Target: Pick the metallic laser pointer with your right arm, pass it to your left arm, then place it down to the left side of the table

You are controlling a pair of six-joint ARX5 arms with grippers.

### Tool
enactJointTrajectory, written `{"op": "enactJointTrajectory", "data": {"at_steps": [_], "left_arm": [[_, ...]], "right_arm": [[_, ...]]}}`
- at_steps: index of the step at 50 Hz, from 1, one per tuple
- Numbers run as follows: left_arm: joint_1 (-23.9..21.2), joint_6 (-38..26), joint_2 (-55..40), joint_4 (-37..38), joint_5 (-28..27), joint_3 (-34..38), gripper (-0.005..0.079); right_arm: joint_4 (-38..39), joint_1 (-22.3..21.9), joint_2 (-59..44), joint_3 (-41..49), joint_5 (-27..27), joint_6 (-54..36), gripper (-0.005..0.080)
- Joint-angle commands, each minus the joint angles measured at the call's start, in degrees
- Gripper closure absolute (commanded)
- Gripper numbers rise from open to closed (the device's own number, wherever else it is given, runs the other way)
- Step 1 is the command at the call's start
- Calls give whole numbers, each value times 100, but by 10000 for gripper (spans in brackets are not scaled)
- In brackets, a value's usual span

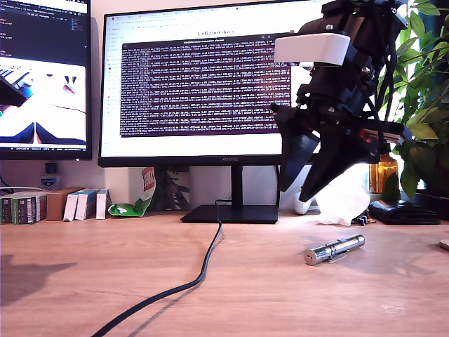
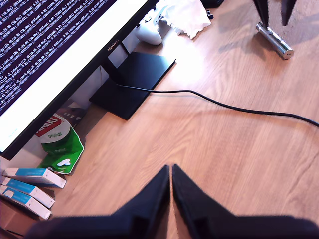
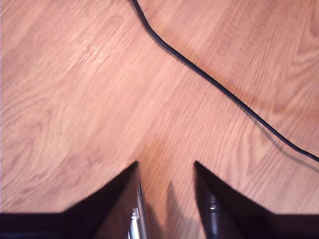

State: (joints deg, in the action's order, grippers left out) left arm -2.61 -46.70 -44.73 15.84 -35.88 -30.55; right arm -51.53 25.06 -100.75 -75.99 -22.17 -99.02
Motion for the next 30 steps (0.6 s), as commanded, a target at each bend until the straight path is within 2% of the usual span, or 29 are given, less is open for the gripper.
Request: {"op": "enactJointTrajectory", "data": {"at_steps": [1, 30], "left_arm": [[-20, 72, 11, -44, -13, -57, 762], [-20, 170, 11, -79, -9, -57, 762]], "right_arm": [[-22, -87, -216, 13, -42, 7, 404], [7, -380, -452, 271, -81, 0, 405]]}}
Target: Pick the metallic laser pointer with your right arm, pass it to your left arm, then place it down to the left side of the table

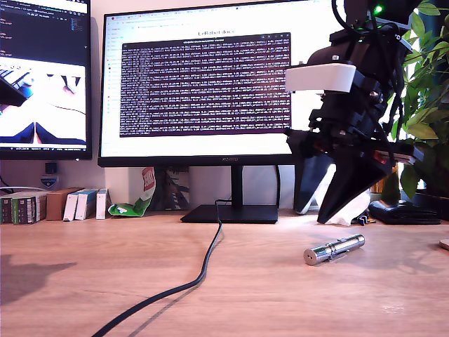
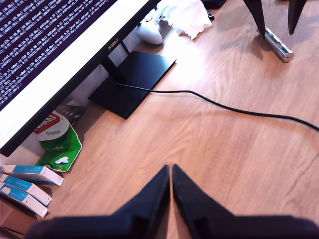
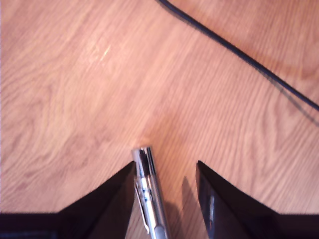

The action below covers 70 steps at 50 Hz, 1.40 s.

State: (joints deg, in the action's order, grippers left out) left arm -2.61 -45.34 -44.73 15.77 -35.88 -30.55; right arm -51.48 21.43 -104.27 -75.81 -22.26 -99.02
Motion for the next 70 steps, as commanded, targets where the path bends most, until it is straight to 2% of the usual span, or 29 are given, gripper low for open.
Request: {"op": "enactJointTrajectory", "data": {"at_steps": [1, 48, 63, 70], "left_arm": [[-17, 35, 11, -81, -9, -57, 762], [-20, 37, 11, -63, -9, -57, 762], [-17, 37, 11, -59, -15, -57, 762], [-20, 57, 11, -57, -90, -57, 762]], "right_arm": [[7, -20, -101, 286, -74, 0, 405], [378, -101, -581, 505, -107, -17, 423], [446, -229, -649, 505, 37, -24, 758], [619, -238, -649, 503, 31, -20, 763]]}}
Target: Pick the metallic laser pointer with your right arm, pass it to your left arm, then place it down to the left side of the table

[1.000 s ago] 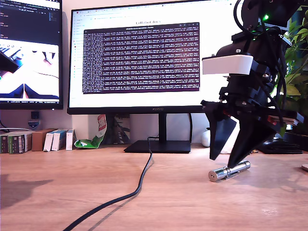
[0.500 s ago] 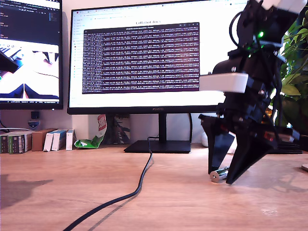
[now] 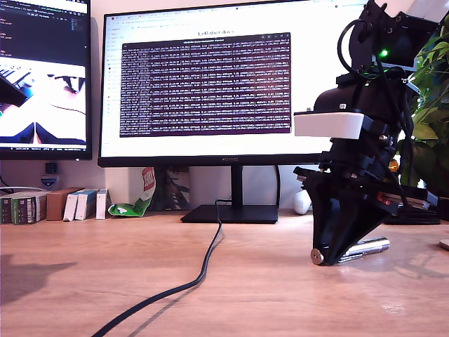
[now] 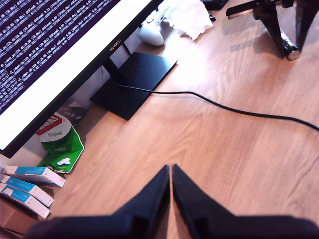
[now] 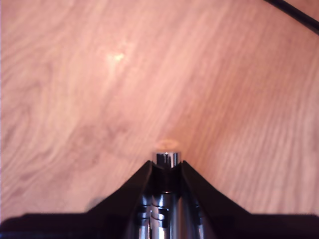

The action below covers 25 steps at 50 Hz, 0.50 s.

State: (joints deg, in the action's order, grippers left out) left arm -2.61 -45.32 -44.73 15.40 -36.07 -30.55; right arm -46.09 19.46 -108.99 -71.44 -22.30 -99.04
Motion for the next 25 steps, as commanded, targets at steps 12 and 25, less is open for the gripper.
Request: {"op": "enactJointTrajectory", "data": {"at_steps": [12, 25], "left_arm": [[-20, 354, 4, -46, -605, -57, 761], [-20, 354, -376, -566, -1379, -57, 663]], "right_arm": [[411, 402, -133, -175, -289, 514, 763], [597, 994, -22, -1040, -1287, 1692, 763]]}}
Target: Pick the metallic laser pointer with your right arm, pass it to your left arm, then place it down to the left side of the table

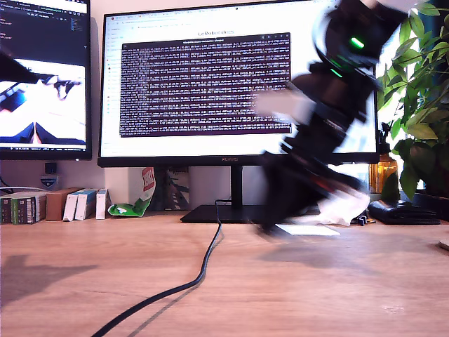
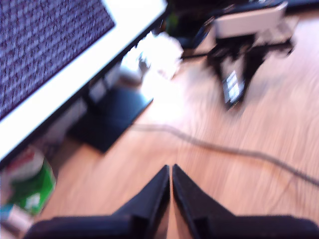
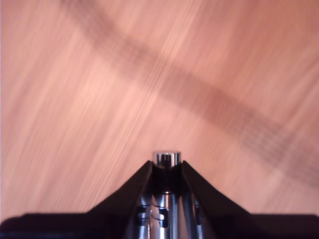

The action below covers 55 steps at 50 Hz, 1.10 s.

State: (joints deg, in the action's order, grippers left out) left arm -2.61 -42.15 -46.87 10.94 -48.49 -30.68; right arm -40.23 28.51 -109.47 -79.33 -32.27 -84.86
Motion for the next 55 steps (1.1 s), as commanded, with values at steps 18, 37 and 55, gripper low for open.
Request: {"op": "enactJointTrajectory", "data": {"at_steps": [18, 37, 55], "left_arm": [[-20, 776, -1141, -1735, -813, -44, 406], [-271, 2551, -1781, -4793, -1261, -44, 403], [-859, 3571, -2107, -6614, -1021, -48, 403]], "right_arm": [[-76, 570, 503, -1976, -1884, 1392, 763], [20, 1029, 566, -2769, -2470, 1744, 763], [90, 1366, 566, -2771, -2485, 1744, 763]]}}
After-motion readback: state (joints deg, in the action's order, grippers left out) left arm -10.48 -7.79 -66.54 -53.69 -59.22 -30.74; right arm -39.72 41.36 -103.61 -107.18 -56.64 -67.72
